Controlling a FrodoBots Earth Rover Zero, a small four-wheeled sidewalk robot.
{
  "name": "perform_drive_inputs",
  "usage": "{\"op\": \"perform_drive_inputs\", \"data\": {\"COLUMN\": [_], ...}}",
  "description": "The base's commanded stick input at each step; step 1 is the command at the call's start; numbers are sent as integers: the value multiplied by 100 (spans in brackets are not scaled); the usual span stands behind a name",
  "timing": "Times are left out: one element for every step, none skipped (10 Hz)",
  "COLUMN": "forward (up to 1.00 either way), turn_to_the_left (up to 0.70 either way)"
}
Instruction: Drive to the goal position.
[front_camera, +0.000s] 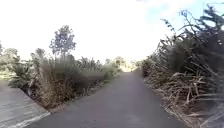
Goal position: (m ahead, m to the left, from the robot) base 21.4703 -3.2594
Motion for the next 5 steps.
{"op": "perform_drive_inputs", "data": {"forward": [70, 70, 70, 70, 70], "turn_to_the_left": [-24, 0, 0, 0, 0]}}
